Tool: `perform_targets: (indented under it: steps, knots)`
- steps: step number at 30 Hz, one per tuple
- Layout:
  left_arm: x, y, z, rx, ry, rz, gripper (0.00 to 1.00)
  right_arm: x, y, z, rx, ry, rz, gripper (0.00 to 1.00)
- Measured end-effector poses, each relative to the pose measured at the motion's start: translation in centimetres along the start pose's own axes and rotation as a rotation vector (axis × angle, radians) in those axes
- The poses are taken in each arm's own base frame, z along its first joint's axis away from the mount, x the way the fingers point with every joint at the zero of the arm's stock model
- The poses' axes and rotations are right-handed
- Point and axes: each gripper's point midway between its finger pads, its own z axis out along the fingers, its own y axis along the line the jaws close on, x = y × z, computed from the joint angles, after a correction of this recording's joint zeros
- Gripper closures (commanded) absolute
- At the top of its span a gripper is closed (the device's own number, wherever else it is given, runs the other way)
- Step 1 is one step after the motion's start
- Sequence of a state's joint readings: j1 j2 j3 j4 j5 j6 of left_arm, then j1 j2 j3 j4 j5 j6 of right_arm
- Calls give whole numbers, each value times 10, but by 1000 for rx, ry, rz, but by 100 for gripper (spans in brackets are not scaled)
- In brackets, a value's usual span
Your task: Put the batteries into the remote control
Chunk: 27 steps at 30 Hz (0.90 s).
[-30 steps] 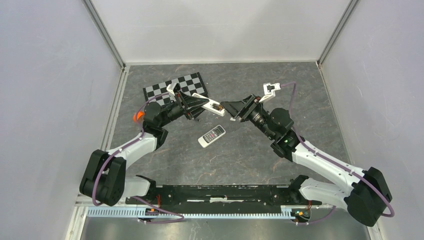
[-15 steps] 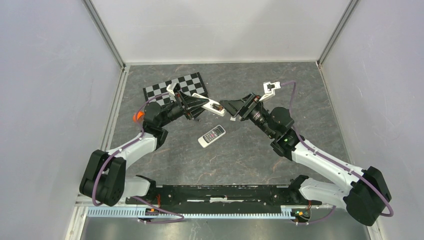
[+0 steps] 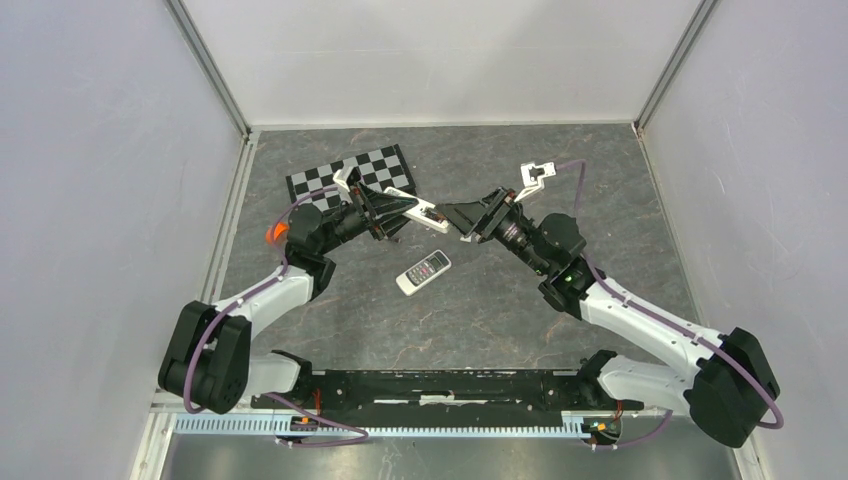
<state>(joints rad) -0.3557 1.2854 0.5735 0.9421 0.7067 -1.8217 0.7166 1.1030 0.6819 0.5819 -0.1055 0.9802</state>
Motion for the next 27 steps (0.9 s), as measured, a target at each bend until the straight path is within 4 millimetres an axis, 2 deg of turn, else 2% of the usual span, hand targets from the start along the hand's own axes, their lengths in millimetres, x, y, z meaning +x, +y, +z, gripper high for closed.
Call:
perform_targets:
  steps: [8, 14, 27]
  knots:
    - [2, -3, -2, 0, -3, 0, 98, 1, 2, 8, -7, 16, 4, 46]
    - [0, -4, -2, -2, -16, -2, 98, 0, 7, 13, -23, 23, 8, 62]
    - [-3, 1, -5, -26, -38, 44, 98, 7, -3, 16, 7, 47, -4, 76]
